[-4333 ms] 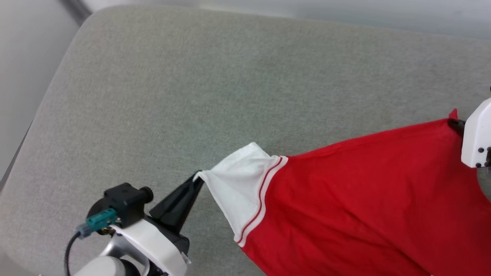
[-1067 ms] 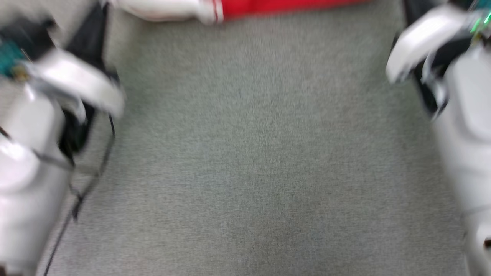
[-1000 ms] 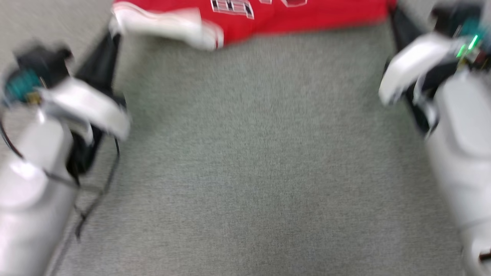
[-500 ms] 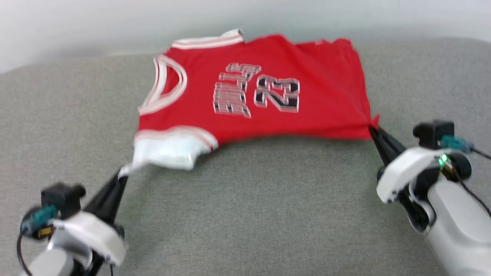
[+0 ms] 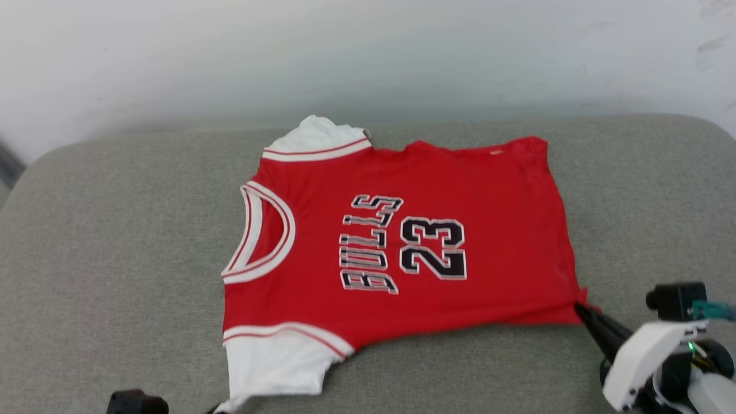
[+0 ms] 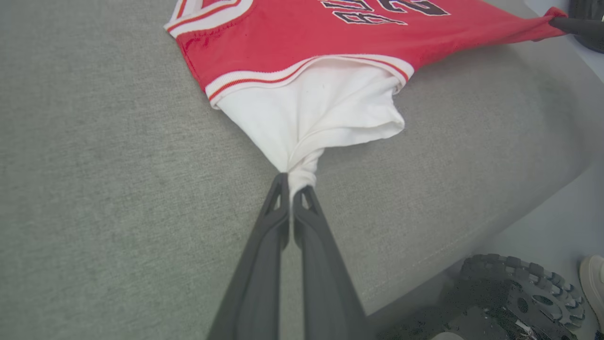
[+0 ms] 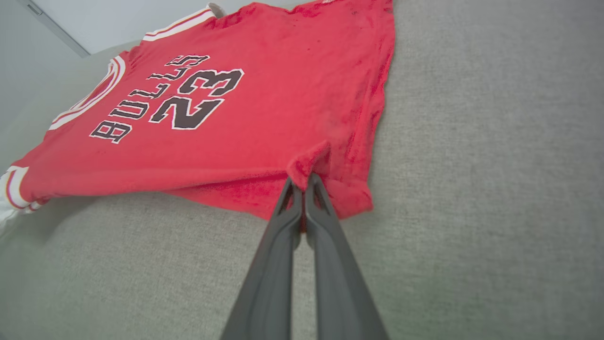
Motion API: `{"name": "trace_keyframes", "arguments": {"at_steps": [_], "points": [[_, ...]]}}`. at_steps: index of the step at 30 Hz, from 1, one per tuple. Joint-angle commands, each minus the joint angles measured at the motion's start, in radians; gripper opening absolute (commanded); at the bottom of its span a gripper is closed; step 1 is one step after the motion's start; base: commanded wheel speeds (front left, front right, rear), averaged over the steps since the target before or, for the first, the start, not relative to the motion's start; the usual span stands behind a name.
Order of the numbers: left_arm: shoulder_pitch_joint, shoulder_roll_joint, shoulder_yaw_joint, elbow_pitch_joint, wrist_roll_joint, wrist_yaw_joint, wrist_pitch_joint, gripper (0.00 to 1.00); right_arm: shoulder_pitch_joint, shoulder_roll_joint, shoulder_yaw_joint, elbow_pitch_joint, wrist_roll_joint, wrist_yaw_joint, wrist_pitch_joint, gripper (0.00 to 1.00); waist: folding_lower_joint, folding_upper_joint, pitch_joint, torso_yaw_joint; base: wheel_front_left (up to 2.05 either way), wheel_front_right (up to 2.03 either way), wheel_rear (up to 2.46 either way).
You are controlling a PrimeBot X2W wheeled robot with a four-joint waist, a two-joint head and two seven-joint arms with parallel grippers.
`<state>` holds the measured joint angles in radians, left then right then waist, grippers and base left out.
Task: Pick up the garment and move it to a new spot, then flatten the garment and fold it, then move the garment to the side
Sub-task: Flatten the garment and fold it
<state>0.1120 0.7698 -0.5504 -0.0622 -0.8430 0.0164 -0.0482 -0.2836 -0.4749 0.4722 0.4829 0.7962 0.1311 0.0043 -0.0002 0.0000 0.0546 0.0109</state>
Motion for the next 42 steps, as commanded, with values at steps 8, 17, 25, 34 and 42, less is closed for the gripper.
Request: {"name": "trace_keyframes", "arguments": {"at_steps": [8,17,25,34,42], "points": [[0.125,0.051,-0.047,-0.081,-0.087,-0.021,0.098,0.00,0.234,-0.106,-0.048,-0.183,0.061,-0.001,0.101,0.00,0.0002,0.0000,-0.028,0.000,0.00,0.00,0.00],[0.141,0.071,-0.043,-0.125,-0.115,-0.044,0.095,0.00,0.361,-0.084,-0.171,-0.316,0.041,-0.001,0.162,0.00,0.0002,0.0000,-0.012,-0.023,0.00,0.00,0.00],[0.030,0.107,0.058,-0.164,-0.077,-0.026,0.036,0.00,0.338,-0.030,-0.253,-0.408,-0.001,-0.001,0.219,0.00,0.0002,0.0000,0.034,-0.034,0.00,0.00,0.00],[-0.160,0.108,0.118,-0.170,-0.015,0.015,0.052,0.00,0.222,0.021,-0.308,-0.446,-0.078,-0.001,0.268,0.00,0.0002,0.0000,0.166,-0.048,0.00,0.00,0.00],[-0.311,0.081,0.084,-0.062,0.025,-0.028,0.105,0.00,0.096,0.062,-0.316,-0.375,-0.172,-0.001,0.339,0.00,0.0002,0.0000,0.254,-0.058,0.00,0.00,0.00]]}}
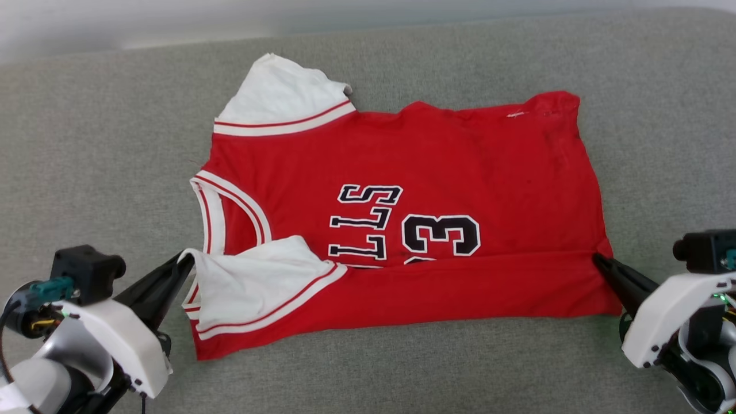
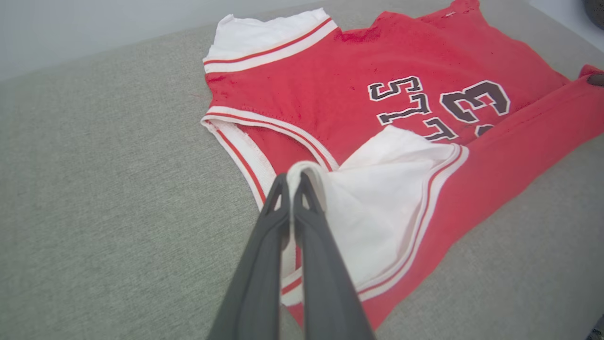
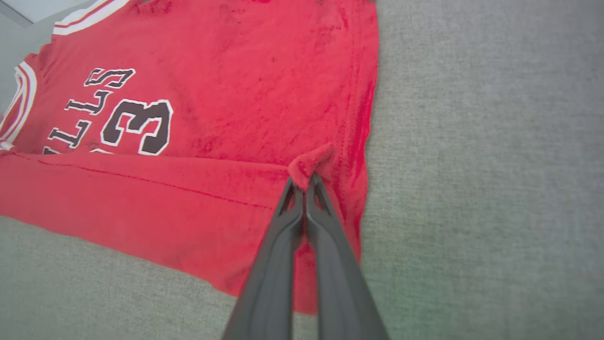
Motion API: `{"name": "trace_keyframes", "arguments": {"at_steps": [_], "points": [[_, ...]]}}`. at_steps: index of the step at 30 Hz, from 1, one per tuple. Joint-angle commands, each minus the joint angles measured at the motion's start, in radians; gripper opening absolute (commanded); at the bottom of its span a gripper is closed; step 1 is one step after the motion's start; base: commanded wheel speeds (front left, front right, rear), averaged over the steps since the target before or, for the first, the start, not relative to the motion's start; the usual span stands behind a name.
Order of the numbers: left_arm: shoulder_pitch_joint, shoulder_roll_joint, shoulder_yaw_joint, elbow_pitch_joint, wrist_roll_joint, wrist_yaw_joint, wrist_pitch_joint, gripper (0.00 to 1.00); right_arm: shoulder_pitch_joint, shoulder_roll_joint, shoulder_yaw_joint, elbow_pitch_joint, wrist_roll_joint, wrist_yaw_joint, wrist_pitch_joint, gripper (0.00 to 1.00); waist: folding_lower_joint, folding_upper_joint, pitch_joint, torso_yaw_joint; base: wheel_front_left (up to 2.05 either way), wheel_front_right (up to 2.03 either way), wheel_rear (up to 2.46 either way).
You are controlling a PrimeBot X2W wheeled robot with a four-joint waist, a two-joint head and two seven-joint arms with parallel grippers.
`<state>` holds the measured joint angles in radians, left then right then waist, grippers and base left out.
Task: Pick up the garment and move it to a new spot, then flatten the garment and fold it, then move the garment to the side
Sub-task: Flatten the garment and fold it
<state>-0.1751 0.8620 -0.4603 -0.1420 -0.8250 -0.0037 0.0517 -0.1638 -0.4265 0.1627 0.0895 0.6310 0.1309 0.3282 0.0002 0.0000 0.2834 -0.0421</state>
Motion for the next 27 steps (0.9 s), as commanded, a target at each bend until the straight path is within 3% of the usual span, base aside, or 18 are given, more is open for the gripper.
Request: {"name": "trace_keyframes", "arguments": {"at_steps": [1,4,16,17,18,19,25,27], "points": [[-0.043,-0.016,-0.013,0.037,0.015,-0.016,0.010,0.00,-0.040,0.015,-0.004,0.030,-0.019,0.000,0.024,0.00,-0.0002,0.0000,0.032,-0.005,0.00,0.00,0.00],[-0.075,-0.023,-0.028,0.078,0.037,-0.025,0.017,0.00,-0.068,0.024,-0.001,0.056,-0.032,-0.001,0.041,0.00,-0.0002,0.0000,0.044,-0.004,0.00,0.00,0.00],[-0.174,-0.140,-0.092,0.297,0.080,-0.061,-0.034,0.00,-0.133,0.051,0.048,0.154,-0.078,0.000,0.037,0.00,-0.0002,0.0000,0.037,0.010,0.00,0.00,0.00],[-0.176,-0.147,-0.093,0.312,0.085,-0.060,-0.046,0.40,-0.131,0.051,0.052,0.160,-0.078,0.000,0.038,0.00,-0.0002,0.0000,0.029,0.011,0.00,0.00,0.00],[-0.176,-0.154,-0.094,0.325,0.091,-0.056,-0.058,1.00,-0.129,0.050,0.052,0.164,-0.079,0.000,0.038,0.33,-0.0002,0.0000,0.019,0.011,0.00,0.00,0.00],[-0.174,-0.160,-0.095,0.339,0.095,-0.050,-0.068,1.00,-0.126,0.050,0.049,0.170,-0.078,0.000,0.041,1.00,-0.0002,0.0000,0.008,0.011,0.00,0.00,0.00],[-0.133,-0.194,-0.079,0.392,0.061,-0.025,-0.099,1.00,-0.094,0.054,0.041,0.179,-0.083,0.000,0.043,1.00,-0.0002,0.0000,-0.068,0.009,0.00,0.00,0.00],[-0.086,-0.213,-0.042,0.394,-0.006,0.022,-0.083,1.00,-0.046,0.067,0.010,0.178,-0.099,0.000,0.061,1.00,-0.0002,0.0000,-0.122,0.012,0.00,0.00,0.00]]}}
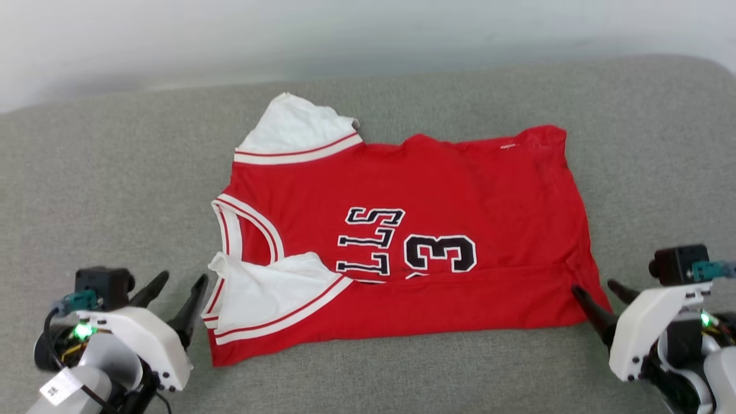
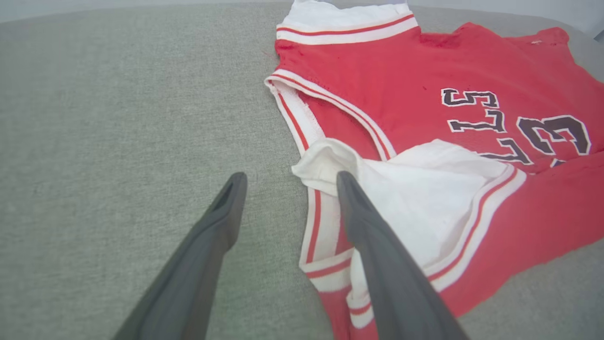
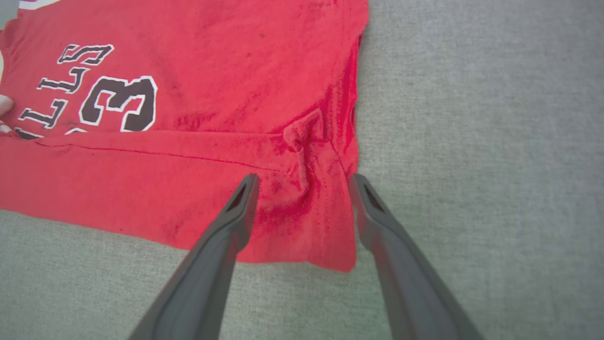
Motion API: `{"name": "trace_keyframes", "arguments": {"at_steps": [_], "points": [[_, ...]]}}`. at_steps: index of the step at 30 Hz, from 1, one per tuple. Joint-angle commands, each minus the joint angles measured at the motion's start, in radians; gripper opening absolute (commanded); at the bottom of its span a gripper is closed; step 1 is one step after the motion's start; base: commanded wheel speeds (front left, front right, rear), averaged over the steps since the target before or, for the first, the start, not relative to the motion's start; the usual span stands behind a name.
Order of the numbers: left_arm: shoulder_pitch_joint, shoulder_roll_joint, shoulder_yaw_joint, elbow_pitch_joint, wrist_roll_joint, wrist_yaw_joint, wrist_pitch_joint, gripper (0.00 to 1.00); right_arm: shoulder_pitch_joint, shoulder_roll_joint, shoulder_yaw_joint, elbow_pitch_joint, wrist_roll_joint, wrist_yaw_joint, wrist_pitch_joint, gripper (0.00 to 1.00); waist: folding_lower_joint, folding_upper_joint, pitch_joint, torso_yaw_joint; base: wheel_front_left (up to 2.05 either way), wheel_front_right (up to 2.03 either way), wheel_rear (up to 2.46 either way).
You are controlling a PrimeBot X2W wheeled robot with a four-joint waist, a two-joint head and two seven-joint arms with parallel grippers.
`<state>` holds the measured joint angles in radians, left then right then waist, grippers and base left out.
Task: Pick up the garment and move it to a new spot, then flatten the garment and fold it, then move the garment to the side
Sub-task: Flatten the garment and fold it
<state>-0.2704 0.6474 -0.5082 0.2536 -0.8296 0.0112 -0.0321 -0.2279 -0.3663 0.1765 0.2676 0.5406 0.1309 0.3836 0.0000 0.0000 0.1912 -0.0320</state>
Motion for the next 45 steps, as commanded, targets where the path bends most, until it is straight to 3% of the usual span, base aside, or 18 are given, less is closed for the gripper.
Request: {"name": "trace_keyframes", "arguments": {"at_steps": [1,13,24,30,33,34,36,45], "points": [[0.028,0.001,0.008,-0.009,-0.012,0.020,0.010,1.00,0.033,0.011,-0.018,-0.006,-0.015,0.000,0.014,1.00,0.0000,0.0000,-0.041,0.002,0.00,0.00,0.00],[0.214,0.048,-0.014,-0.263,-0.054,0.206,0.170,1.00,0.202,0.124,-0.178,-0.183,-0.124,0.000,0.130,1.00,0.0000,0.0000,-0.074,-0.007,0.00,0.00,0.00],[0.222,0.052,-0.013,-0.293,-0.069,0.270,0.225,1.00,0.227,0.211,-0.186,-0.351,-0.185,0.000,0.211,1.00,0.0000,0.0000,-0.004,-0.047,0.00,0.00,0.00],[0.215,0.043,-0.029,-0.215,-0.074,0.272,0.251,1.00,0.209,0.213,-0.190,-0.399,-0.201,0.000,0.226,1.00,0.0000,0.0000,0.054,-0.058,0.00,0.00,0.00],[0.220,0.029,-0.060,-0.176,-0.089,0.250,0.289,1.00,0.203,0.212,-0.190,-0.405,-0.205,0.000,0.230,1.00,0.0000,0.0000,0.063,-0.057,0.00,0.00,0.00],[0.224,0.021,-0.074,-0.169,-0.100,0.236,0.306,0.50,0.201,0.207,-0.186,-0.406,-0.207,0.000,0.233,1.00,0.0000,0.0000,0.065,-0.057,0.00,0.00,0.00],[0.223,0.012,-0.088,-0.159,-0.105,0.217,0.315,0.00,0.193,0.194,-0.186,-0.408,-0.214,0.000,0.236,1.00,0.0000,0.0000,0.064,-0.054,0.00,0.00,0.00],[0.190,0.009,-0.075,-0.218,-0.078,0.194,0.249,0.00,0.171,0.158,-0.228,-0.339,-0.247,0.000,0.297,1.00,0.0000,0.0000,0.028,-0.008,0.00,0.00,0.00]]}}
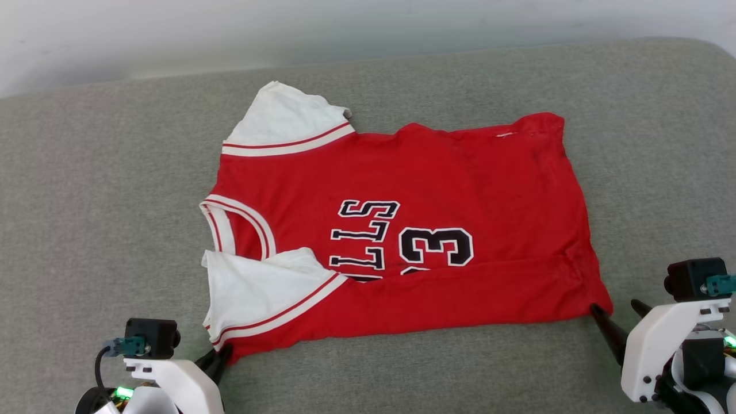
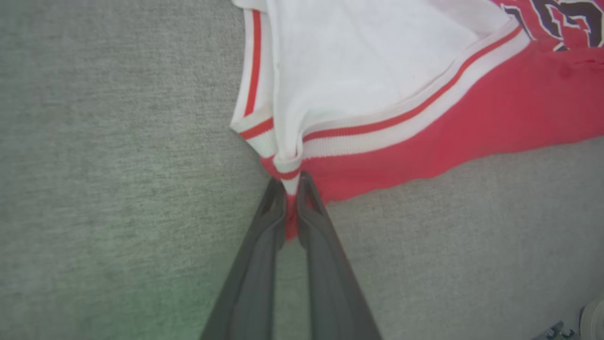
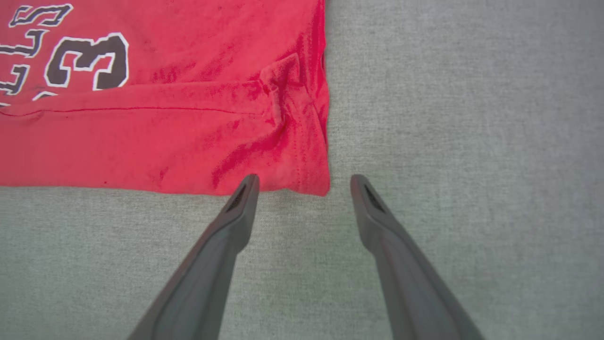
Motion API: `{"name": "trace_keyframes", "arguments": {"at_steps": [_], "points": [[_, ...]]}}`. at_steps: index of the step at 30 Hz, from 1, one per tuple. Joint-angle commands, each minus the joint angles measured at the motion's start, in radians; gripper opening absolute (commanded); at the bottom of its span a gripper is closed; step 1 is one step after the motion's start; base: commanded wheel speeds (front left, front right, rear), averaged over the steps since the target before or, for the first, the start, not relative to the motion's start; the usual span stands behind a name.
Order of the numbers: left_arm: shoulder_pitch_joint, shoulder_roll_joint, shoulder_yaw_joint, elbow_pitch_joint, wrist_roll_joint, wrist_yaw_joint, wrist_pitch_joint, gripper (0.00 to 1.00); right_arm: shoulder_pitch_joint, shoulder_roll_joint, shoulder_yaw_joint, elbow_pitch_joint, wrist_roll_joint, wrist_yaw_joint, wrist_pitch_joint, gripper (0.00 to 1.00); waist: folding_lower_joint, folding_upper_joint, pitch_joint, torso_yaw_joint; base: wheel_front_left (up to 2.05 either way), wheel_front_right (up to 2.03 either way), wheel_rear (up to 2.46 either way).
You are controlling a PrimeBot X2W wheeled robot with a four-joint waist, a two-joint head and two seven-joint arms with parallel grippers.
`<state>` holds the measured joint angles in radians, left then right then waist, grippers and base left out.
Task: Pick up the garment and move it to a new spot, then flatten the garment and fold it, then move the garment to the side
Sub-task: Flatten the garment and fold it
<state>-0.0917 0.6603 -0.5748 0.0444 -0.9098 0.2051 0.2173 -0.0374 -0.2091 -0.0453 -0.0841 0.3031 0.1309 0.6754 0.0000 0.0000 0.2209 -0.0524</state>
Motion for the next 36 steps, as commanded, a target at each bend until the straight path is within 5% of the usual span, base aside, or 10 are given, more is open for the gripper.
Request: {"name": "trace_keyframes", "arguments": {"at_steps": [1,19,20,21,22,36], "points": [[0.008,0.002,-0.004,-0.022,0.008,0.003,-0.006,0.00,-0.027,0.003,-0.015,0.027,-0.014,0.000,0.010,1.00,0.0000,0.0000,0.000,0.018,0.00,0.00,0.00],[0.005,0.023,0.014,-0.168,0.001,0.010,-0.009,0.00,-0.074,0.038,-0.008,0.279,-0.060,0.000,0.033,1.00,0.0000,0.0000,0.058,0.089,0.00,0.00,0.00],[0.005,0.024,0.012,-0.166,0.001,0.010,-0.007,0.00,-0.072,0.040,0.001,0.290,-0.057,0.000,0.039,0.47,0.0000,0.0000,0.058,0.090,0.00,0.00,0.00],[0.006,0.025,0.012,-0.164,-0.001,0.009,-0.006,0.00,-0.070,0.040,0.007,0.298,-0.053,0.001,0.042,0.08,0.0000,0.0000,0.058,0.091,0.00,0.00,0.00],[0.008,0.025,0.011,-0.162,-0.003,0.009,-0.004,0.00,-0.069,0.039,0.010,0.303,-0.049,0.001,0.040,0.00,0.0000,0.0000,0.056,0.091,0.00,0.00,0.00],[0.090,0.071,0.001,-0.170,-0.012,0.031,0.010,0.00,-0.020,-0.048,-0.051,0.194,-0.007,-0.001,0.035,0.00,0.0000,0.0000,-0.055,0.066,0.00,0.00,0.00]]}}
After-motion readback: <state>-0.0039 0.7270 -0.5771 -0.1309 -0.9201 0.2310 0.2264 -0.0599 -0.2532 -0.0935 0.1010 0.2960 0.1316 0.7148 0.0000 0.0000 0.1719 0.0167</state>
